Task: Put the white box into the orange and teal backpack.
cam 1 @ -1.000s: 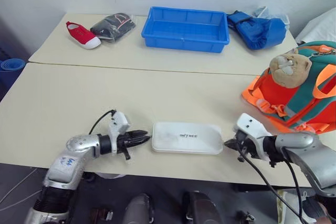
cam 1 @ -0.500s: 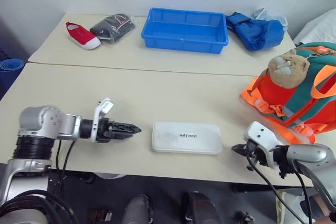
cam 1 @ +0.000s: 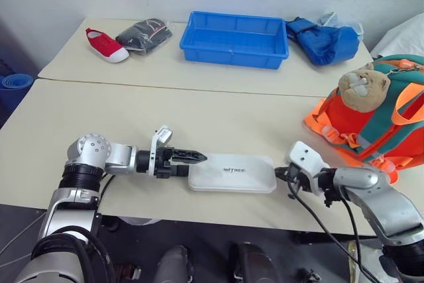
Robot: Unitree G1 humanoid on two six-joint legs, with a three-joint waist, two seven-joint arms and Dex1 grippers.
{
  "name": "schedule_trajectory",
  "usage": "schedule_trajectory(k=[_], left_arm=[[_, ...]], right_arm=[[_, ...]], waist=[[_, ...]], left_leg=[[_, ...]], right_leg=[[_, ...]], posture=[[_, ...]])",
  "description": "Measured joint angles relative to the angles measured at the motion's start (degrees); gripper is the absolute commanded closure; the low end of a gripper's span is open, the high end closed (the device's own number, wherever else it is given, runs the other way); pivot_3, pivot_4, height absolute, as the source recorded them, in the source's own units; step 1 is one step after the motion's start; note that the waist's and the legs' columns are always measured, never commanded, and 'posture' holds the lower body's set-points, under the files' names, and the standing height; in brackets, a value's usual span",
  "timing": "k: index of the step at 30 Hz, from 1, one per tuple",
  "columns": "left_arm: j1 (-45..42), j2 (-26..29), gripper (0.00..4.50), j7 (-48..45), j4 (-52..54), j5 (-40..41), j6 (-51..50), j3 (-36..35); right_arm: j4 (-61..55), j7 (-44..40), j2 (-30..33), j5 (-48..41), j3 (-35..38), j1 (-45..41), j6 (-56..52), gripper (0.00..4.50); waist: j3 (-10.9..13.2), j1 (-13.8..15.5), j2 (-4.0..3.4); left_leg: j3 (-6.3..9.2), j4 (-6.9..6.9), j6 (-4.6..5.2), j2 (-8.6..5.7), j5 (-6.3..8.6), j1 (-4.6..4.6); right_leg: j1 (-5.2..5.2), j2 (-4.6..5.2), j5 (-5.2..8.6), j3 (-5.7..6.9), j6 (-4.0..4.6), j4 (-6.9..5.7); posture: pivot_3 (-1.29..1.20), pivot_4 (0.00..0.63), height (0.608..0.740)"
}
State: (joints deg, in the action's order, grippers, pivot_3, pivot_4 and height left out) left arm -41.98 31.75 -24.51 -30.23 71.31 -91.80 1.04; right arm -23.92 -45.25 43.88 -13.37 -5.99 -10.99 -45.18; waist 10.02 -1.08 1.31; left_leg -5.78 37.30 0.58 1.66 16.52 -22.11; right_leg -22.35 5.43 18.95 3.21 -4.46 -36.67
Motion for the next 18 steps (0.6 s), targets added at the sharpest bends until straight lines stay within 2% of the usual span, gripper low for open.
schedule_trajectory(k=[3, 6, 11, 15, 18], left_arm=[[0.17, -1.06, 0.02, 2.88, -0.01, 3.09, -0.04, 0.14], [0.46, -1.80, 0.49, 5.75, -0.03, 5.60, -0.05, 0.12], [1.16, -1.83, 1.97, 8.75, 0.16, 9.37, -0.12, -0.33], [2.76, -0.11, 3.17, 8.47, 3.34, 10.45, -0.21, -0.77], [7.34, 2.38, 3.29, 2.43, 13.55, 6.31, 3.89, -1.31]], right_arm=[[-0.15, 0.53, -1.60, -0.30, -0.21, -0.51, -1.12, 4.50], [-0.42, 1.04, -2.43, -0.72, -0.16, -0.49, -1.66, 4.50], [-0.83, 2.52, -4.53, -1.83, 1.09, 0.80, -1.92, 4.50], [-2.70, 2.00, -5.31, -4.45, 3.65, 5.50, 0.16, 4.50], [-6.24, 2.86, -8.40, -8.67, 11.40, 12.49, 0.91, 3.97]], waist=[[0.00, 0.01, 0.00], [0.00, -0.05, 0.00], [0.01, -0.29, 0.01], [0.02, -0.28, 0.00], [0.04, -0.20, -0.03]], left_leg=[[0.00, 0.00, 0.00, 0.00, 0.00, 0.00], [-0.01, -0.01, -0.01, 0.00, -0.01, -0.01], [-0.01, -0.01, -0.04, 0.00, -0.02, -0.05], [-0.01, -0.09, -0.05, -0.01, -0.02, -0.10], [-0.04, -0.19, -0.09, 0.00, -0.03, -0.15]], right_leg=[[-0.01, 0.00, 0.00, 0.00, 0.00, 0.00], [-0.03, -0.01, 0.00, 0.00, 0.00, -0.01], [-0.07, -0.01, 0.00, 0.01, 0.01, -0.05], [-0.11, -0.03, 0.00, 0.01, 0.01, 0.04], [-0.15, -0.04, 0.01, 0.00, 0.01, 0.15]], posture=[[0.00, 0.150, 0.740], [0.00, 0.150, 0.740], [0.00, 0.150, 0.740], [0.00, 0.150, 0.740], [0.00, 0.150, 0.740]])
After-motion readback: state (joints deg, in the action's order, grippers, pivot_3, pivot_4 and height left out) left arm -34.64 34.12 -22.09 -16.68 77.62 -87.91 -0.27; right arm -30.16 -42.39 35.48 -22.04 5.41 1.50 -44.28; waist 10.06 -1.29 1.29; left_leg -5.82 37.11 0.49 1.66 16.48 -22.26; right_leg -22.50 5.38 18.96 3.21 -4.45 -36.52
